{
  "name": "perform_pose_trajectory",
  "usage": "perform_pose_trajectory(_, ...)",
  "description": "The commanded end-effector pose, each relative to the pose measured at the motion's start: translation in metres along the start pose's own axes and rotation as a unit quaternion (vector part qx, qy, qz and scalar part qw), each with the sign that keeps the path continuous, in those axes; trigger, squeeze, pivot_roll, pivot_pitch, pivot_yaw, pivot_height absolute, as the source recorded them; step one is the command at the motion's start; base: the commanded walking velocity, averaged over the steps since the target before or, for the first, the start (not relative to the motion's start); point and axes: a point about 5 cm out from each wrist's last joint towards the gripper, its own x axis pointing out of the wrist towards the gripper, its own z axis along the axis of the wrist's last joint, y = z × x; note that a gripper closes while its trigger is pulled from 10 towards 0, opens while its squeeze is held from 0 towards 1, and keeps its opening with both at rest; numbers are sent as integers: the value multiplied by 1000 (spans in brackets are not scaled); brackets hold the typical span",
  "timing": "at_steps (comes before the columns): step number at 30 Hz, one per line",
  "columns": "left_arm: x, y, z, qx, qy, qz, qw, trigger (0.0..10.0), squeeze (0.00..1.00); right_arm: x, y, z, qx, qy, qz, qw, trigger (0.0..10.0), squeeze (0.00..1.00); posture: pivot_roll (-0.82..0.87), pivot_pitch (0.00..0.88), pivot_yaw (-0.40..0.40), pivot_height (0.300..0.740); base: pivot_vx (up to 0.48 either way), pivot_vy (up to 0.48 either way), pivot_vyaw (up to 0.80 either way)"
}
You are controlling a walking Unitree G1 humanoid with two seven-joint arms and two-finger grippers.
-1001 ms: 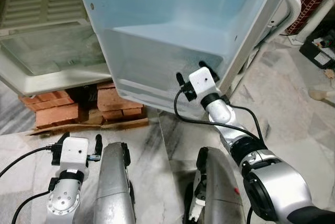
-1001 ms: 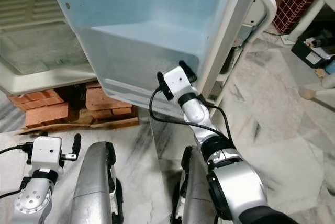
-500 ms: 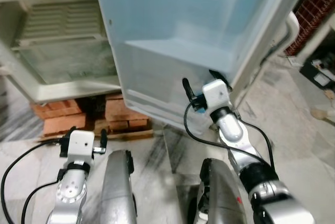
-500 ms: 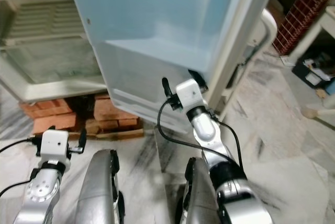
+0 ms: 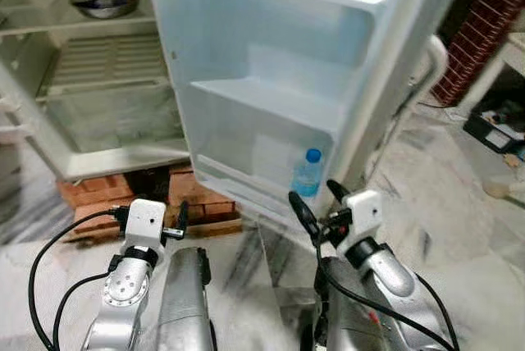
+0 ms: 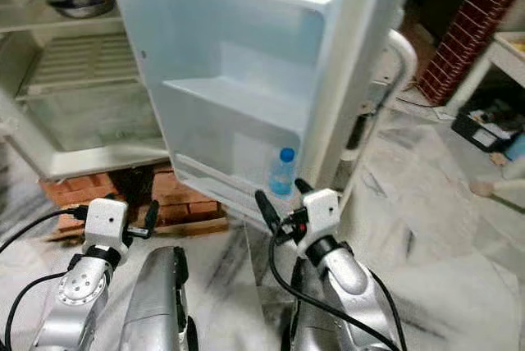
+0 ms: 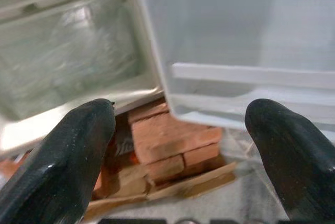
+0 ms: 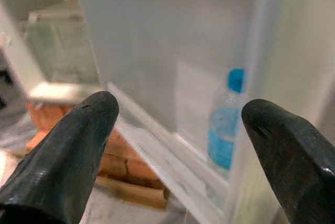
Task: Restocking fridge
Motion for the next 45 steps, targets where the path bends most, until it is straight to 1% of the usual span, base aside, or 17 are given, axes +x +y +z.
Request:
perform_pose_trajectory(1,1,1,1,1,-4,-4,1000,10000,0,1,-13,17,-15,-29,-34,999,10000,0,16,0,12,534,0,0,0)
perform_pose_trajectory(2,1,2,1,1,-5,-4,1000,10000,0,0,-16,18,-21,-30,-44,998,10000,0,16,0,12,534,0,0,0)
perform_pose_trajectory(3,0,2,1,0,-6,-5,1000,10000,0,-2,-24,23,-41,-42,-78,995,10000,0,18,0,11,534,0,0,0)
perform_pose_trajectory(5,0,2,1,-1,-7,-5,1000,10000,0,-5,-32,29,-43,-53,-116,991,10000,0,20,0,12,534,0,0,0)
perform_pose_trajectory(8,0,2,0,-2,-6,-4,1000,10000,0,-8,-37,34,-47,-67,-152,985,10000,0,21,0,14,539,0,0,0)
perform_pose_trajectory(10,0,2,0,-2,-5,-5,1000,10000,0,-7,-35,36,-41,-72,-160,984,10000,0,19,0,16,554,0,0,0)
perform_pose_trajectory(14,2,0,1,-1,-6,-8,1000,10000,0,-3,-33,40,-46,-81,-162,982,10000,0,16,0,20,579,0,0,0)
perform_pose_trajectory(22,6,1,3,1,-10,-11,1000,10000,0,5,-42,52,-54,-98,-176,978,10000,0,11,0,24,644,0,0,0)
perform_pose_trajectory(23,6,1,3,1,-10,-11,1000,10000,0,5,-42,52,-54,-98,-176,978,10000,0,11,0,24,644,0,0,0)
perform_pose_trajectory(28,6,0,3,0,-11,-12,1000,10000,0,8,-43,55,-57,-104,-175,977,10000,0,14,0,21,684,0,0,0)
perform_pose_trajectory(30,6,-1,3,-1,-11,-12,1000,10000,0,8,-43,56,-57,-104,-175,977,10000,0,14,0,21,689,0,0,0)
perform_pose_trajectory(32,6,-2,4,-6,-16,-15,1000,10000,0,9,-42,56,-58,-104,-173,978,10000,0,15,0,20,709,0,0,0)
perform_pose_trajectory(35,6,-4,3,-9,-12,-18,1000,10000,0,7,-42,54,-56,-103,-176,977,10000,0,16,0,19,724,0,0,0)
perform_pose_trajectory(37,5,-4,2,-11,-10,-21,1000,10000,0,5,-42,51,-63,-96,-191,975,10000,0,14,0,17,738,0,0,0)
perform_pose_trajectory(42,6,-5,3,-11,-13,-24,1000,10000,0,0,-43,33,-62,-49,-234,969,10000,0,16,0,14,740,0,0,0)
perform_pose_trajectory(44,4,-6,3,-13,-13,-24,1000,10000,0,-3,-39,26,-42,-40,-235,970,10000,0,15,0,13,740,0,0,0)
perform_pose_trajectory(45,4,-7,3,-14,-13,-24,1000,10000,0,-4,-38,25,-39,-38,-235,970,10000,0,15,0,13,740,0,0,0)
